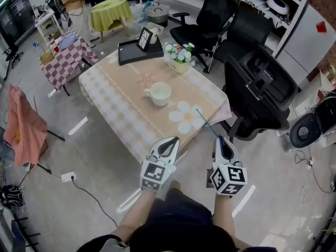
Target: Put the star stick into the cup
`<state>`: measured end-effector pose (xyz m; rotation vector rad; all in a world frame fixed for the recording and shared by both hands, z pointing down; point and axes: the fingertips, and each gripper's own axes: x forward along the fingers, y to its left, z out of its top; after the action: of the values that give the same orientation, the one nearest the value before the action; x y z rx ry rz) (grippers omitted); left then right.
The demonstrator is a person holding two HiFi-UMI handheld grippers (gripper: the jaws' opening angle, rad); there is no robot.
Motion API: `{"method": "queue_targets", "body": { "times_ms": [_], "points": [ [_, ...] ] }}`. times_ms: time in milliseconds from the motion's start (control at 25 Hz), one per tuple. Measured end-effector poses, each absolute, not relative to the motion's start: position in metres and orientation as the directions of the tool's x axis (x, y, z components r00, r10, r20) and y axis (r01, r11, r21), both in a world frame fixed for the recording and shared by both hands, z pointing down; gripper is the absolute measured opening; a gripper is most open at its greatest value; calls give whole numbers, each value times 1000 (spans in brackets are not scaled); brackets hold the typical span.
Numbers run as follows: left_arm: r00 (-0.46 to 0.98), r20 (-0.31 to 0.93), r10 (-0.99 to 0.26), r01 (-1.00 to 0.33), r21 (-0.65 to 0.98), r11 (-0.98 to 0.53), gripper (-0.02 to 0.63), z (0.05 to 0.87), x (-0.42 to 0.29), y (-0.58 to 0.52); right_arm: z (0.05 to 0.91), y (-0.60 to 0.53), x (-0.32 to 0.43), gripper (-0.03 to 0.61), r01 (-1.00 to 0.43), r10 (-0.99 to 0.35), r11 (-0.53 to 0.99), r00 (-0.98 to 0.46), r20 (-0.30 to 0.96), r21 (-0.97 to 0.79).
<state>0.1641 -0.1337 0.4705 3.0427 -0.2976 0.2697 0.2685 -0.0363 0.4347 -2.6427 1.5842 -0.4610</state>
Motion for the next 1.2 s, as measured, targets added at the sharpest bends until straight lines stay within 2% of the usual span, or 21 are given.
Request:
{"method": "queue_targets", "body": {
  "times_ms": [320, 1200],
  "points": [
    [967, 156, -201, -211, 56, -976, 11, 472, 191, -138, 436, -39, 295, 20, -868, -876, -467, 429, 221, -167],
    [981, 163, -107, -121, 77, -990, 11, 480, 218, -108, 451, 1, 309, 20, -810, -832, -547, 501, 238, -208]
  ]
}}
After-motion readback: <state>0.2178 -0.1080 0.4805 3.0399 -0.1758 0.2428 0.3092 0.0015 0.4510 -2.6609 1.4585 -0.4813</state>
